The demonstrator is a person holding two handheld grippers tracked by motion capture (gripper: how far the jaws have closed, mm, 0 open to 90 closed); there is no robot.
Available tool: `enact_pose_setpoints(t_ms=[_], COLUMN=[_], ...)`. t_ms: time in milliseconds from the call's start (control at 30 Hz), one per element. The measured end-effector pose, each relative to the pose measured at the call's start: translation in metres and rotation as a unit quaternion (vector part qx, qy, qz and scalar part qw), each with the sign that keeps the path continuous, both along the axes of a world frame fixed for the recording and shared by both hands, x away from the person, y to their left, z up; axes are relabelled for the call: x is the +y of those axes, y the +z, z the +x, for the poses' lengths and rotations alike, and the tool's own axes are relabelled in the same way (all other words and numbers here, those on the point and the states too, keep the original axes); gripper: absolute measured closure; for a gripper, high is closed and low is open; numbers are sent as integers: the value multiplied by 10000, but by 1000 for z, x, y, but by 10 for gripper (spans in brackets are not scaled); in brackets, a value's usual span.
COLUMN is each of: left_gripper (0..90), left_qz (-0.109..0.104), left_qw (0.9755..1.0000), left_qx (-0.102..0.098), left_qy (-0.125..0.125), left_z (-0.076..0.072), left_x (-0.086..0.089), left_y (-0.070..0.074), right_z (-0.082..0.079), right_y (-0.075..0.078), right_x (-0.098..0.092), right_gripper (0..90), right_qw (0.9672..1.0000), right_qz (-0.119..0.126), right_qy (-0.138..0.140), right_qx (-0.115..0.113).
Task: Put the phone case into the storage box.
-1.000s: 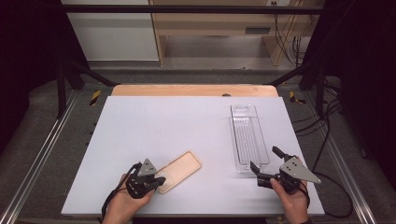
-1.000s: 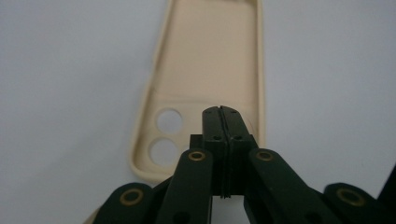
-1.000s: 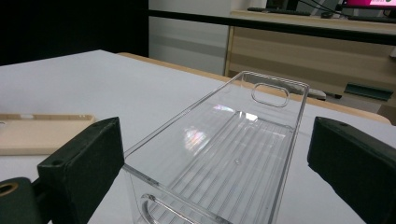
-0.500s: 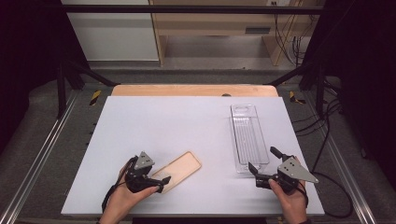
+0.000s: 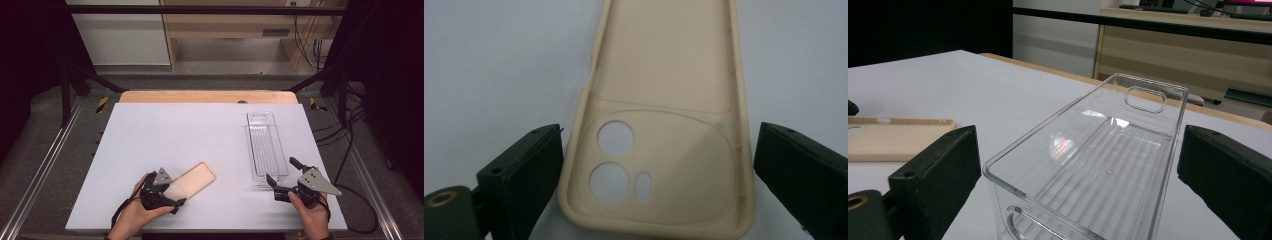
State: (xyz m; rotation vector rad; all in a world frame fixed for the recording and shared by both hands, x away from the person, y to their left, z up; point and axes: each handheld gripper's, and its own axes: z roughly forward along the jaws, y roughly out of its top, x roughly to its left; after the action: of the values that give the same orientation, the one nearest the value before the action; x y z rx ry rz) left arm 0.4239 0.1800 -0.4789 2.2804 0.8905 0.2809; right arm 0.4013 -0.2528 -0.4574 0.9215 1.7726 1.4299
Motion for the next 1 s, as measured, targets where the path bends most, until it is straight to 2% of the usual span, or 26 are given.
enact_pose_setpoints(t_ms=[200, 233, 467, 667, 733, 900, 1000], left_gripper=[45, 45, 45, 101, 106, 116, 124], left_qz=[125, 196, 198, -14, 47, 37, 103], left_qw=[9999, 9997, 9995, 9996, 9994, 9993, 9988], left_qx=[-76, -111, -188, -195, -232, -251, -367], left_qy=[-56, -90, -161, -221, -241, -265, -309], left_z=[0, -1, -2, -1, -2, -2, -2], left_x=[-4, -5, -4, 3, 2, 3, 2], left_y=[-3, -3, -5, -6, -5, -4, -2], right_z=[0, 0, 0, -1, -1, -1, -1], right_y=[0, 0, 0, 0, 0, 0, 0], right_x=[0, 0, 1, 2, 3, 4, 4], right_gripper=[40, 41, 40, 40, 40, 40, 40], right_qw=[10000, 10000, 10000, 10000, 10000, 10000, 10000], right_qz=[-9, -9, -25, -39, -54, -60, -60], right_qy=[-4, -4, 7, 3, 4, 28, 28], right_qx=[-2, -1, -2, -4, -8, 1, -12])
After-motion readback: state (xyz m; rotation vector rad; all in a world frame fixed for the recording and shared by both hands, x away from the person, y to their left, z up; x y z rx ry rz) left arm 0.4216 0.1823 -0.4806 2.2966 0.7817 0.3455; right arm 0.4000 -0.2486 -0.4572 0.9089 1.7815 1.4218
